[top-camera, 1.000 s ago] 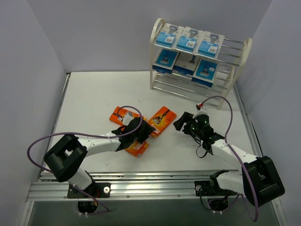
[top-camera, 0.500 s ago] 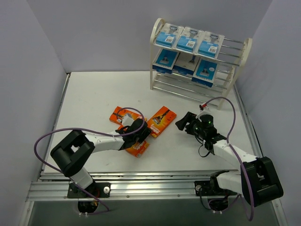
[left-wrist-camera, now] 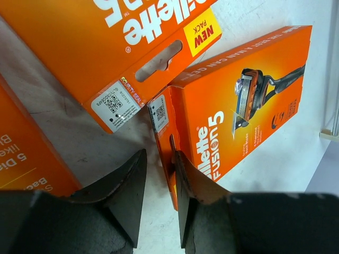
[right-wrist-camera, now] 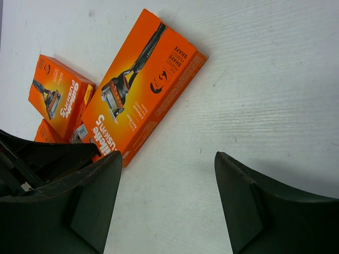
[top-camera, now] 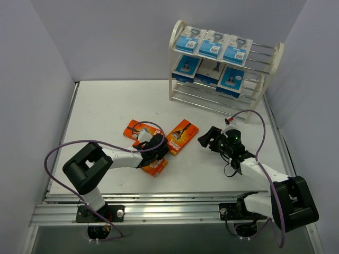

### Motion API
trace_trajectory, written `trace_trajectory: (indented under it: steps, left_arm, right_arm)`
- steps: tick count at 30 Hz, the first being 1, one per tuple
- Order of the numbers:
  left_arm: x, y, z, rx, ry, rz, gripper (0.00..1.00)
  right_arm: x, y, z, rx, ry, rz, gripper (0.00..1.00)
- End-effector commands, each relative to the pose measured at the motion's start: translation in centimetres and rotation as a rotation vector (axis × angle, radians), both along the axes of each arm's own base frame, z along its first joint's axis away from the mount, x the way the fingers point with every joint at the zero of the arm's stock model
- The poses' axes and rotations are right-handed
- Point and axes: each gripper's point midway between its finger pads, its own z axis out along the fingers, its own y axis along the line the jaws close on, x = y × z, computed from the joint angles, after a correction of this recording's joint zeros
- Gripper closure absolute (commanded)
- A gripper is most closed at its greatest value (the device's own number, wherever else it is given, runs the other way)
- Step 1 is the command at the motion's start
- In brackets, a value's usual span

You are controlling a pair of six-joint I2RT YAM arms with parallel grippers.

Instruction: Place and organize the shaving razors onto the shelf

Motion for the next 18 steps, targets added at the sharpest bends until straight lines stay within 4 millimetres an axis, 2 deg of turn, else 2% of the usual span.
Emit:
trace_trajectory:
  steps: [1, 9, 13, 16, 17, 18]
  left_arm:
    - [1.5, -0.9, 1.4, -0.047, -0.049, 0.032, 0.64]
    - [2.6, -0.9, 1.5, -0.032, -0.072, 0.051, 0.71]
    - [3.2, -1.0, 1.9, -0.056, -0.084, 0.063, 0.83]
    - [3.8, -1.2, 2.7, -0.08, -0.105, 0.07, 0.9]
    - [4.1, -1.1, 3.0, -0.089, -0.111, 0.079, 0.97]
    - [4.2, -1.0, 3.2, -0.095, -0.114, 0.08, 0.98]
  right_arm:
    - [0.3, 0.0, 0.4, 0.004, -0.033, 0.013, 0.34]
    - [0.2, 0.0, 0.4, 0.008, -0.03, 0.014, 0.34]
    - [0.2, -0.1, 0.6, 0.009, -0.033, 0.011, 0.34]
    - [0.3, -0.1, 1.0, 0.006, -0.036, 0.011, 0.34]
    - [0.3, -0.1, 1.3, 0.007, -0.044, 0.012, 0.34]
    - [0.3, -0.1, 1.4, 0.007, -0.044, 0.01, 0.34]
